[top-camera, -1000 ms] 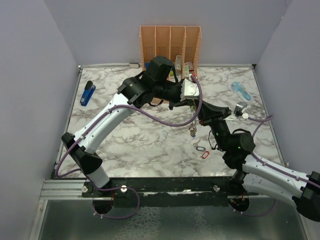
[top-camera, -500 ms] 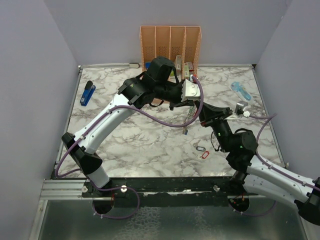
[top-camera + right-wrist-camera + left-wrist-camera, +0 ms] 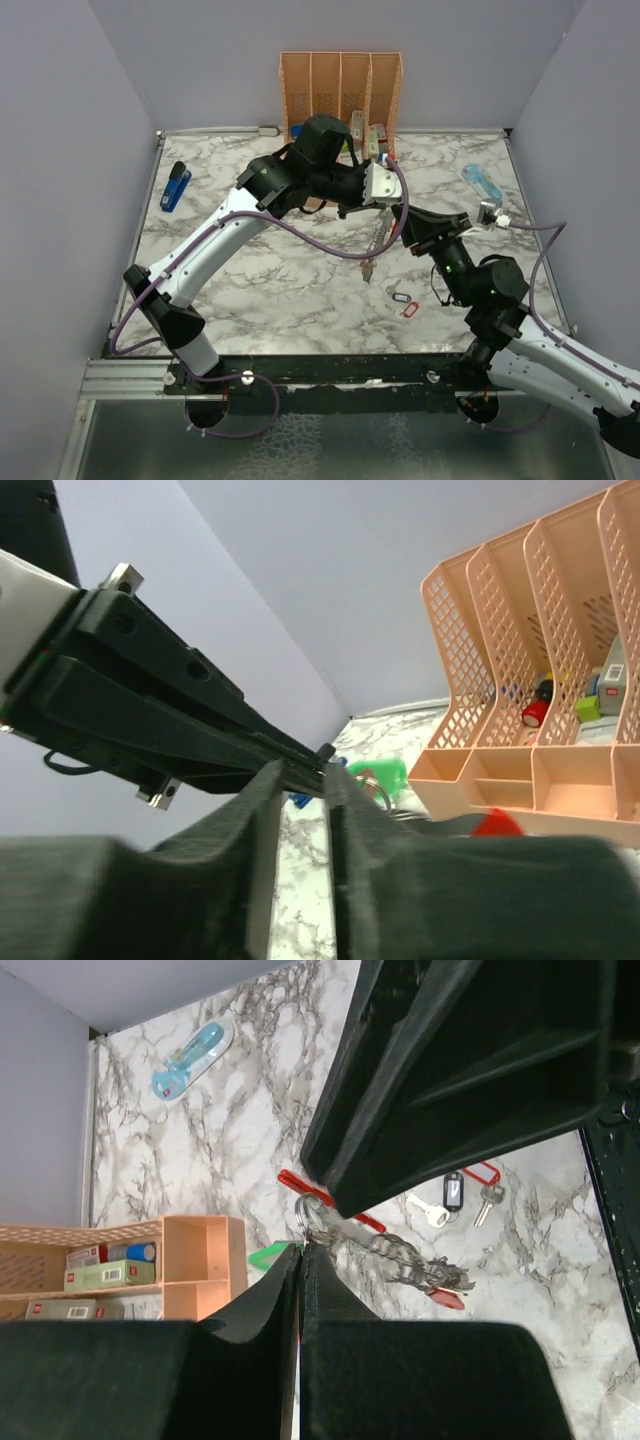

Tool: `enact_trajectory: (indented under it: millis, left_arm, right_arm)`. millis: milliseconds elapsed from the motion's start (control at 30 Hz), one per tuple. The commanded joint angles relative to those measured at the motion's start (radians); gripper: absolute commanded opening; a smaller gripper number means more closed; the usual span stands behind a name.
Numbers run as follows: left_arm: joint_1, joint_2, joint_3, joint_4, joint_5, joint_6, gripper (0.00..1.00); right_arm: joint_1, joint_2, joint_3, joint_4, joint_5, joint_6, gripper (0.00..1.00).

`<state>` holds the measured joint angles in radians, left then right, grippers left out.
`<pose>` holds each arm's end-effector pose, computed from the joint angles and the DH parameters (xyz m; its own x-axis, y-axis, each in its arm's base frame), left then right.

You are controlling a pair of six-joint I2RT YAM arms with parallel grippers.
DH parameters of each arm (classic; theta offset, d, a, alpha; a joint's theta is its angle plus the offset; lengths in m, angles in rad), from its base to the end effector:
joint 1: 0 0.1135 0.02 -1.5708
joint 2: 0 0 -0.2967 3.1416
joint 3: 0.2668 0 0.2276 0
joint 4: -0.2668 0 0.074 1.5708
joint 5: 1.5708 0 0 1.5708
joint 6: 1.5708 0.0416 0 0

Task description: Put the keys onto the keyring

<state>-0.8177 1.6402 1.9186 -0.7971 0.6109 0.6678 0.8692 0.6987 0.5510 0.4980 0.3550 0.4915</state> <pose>0.2076 -0.2564 0.4739 0.3148 0.4058 -0.8580 0.9467 -0.0695 0.3145 0.0917 0.0861 0.3702 -0.0433 0.6344 -0.7718 -0.5502 0.6297 0.5485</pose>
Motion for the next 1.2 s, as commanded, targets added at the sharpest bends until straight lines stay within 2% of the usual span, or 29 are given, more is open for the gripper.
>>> enact_trajectory:
  millis: [0, 167, 267, 300, 333, 400, 633, 800, 1000, 1167]
  left_arm:
    - [-0.006, -0.015, 0.017, 0.006, -0.033, 0.034, 0.00]
    - [-0.005, -0.009, 0.014, 0.010, -0.024, 0.034, 0.00]
    - [-0.005, -0.006, -0.022, 0.018, -0.035, 0.055, 0.00]
    - [-0.005, -0.003, -0.047, 0.025, -0.042, 0.069, 0.00]
    - [-0.005, -0.001, -0.075, 0.035, -0.054, 0.077, 0.00]
    - [-0.006, 0.003, -0.135, 0.065, -0.074, 0.088, 0.00]
    - [0.020, 0.011, -0.304, 0.190, -0.117, 0.095, 0.00]
    - [0.120, 0.011, -0.380, 0.266, -0.015, 0.062, 0.00]
    - [0.203, -0.038, -0.518, 0.172, 0.035, 0.196, 0.00]
    - [0.238, -0.041, -0.654, 0.147, -0.023, 0.272, 0.01]
  right_arm:
    - [0.003, -0.080, 0.040, -0.187, 0.045, 0.040, 0.31]
    - [0.003, -0.135, 0.050, -0.324, 0.123, 0.059, 0.43]
    - [0.004, -0.170, 0.058, -0.421, 0.217, 0.080, 0.58]
    - [0.004, -0.177, 0.063, -0.459, 0.246, 0.083, 0.70]
    - [0.004, -0.183, 0.067, -0.501, 0.277, 0.090, 0.77]
    - [0.003, -0.187, 0.076, -0.589, 0.329, 0.116, 0.84]
    - [0.004, -0.122, 0.066, -0.762, 0.362, 0.173, 0.88]
    - [0.002, -0.050, 0.062, -0.797, 0.340, 0.201, 0.88]
    - [0.001, 0.024, 0.084, -0.859, 0.279, 0.214, 0.85]
    - [0.002, 0.134, 0.141, -1.008, 0.119, 0.275, 0.84]
